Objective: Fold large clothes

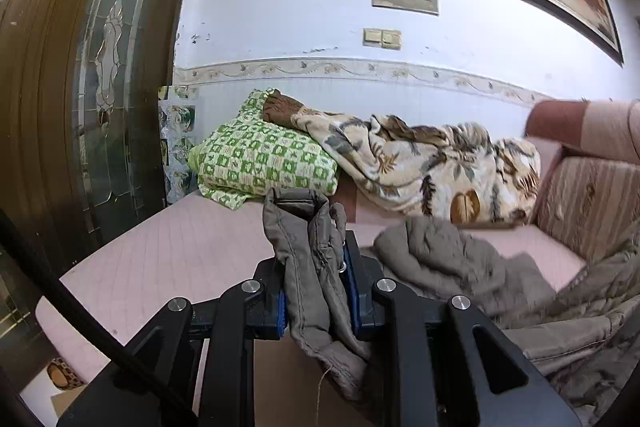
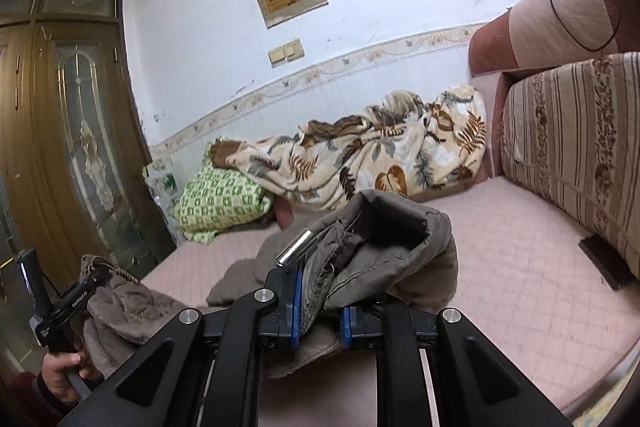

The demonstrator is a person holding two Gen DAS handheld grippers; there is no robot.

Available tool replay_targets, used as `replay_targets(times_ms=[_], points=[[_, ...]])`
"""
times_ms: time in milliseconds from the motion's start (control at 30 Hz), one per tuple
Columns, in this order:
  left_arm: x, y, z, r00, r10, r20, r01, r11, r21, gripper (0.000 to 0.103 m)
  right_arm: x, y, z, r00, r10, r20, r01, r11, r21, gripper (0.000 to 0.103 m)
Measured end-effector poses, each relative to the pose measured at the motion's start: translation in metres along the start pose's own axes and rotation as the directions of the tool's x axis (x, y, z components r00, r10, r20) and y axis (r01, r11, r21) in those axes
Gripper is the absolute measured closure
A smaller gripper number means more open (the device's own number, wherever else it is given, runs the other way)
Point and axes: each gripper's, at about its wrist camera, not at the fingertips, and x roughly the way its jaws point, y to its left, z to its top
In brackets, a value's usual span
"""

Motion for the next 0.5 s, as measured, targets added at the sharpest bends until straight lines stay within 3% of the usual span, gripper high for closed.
replay_targets(times_ms=[267, 500], points=[[0.079, -0.013, 0.052, 1.0, 0.006, -0.023, -0.006, 0.999, -0.033, 0.079, 0.06, -0.012, 0.045, 1.0, 0.007, 0.028, -0.007, 1.0, 0.03, 0.088], [0.189, -0.028, 0.085, 0.994, 0.012, -0.111, -0.017, 0.999, -0.039, 0.073, 0.156, -0.035, 0.078, 0.999, -0.041, -0.005, 0.041, 0.997, 0.071, 0.088]])
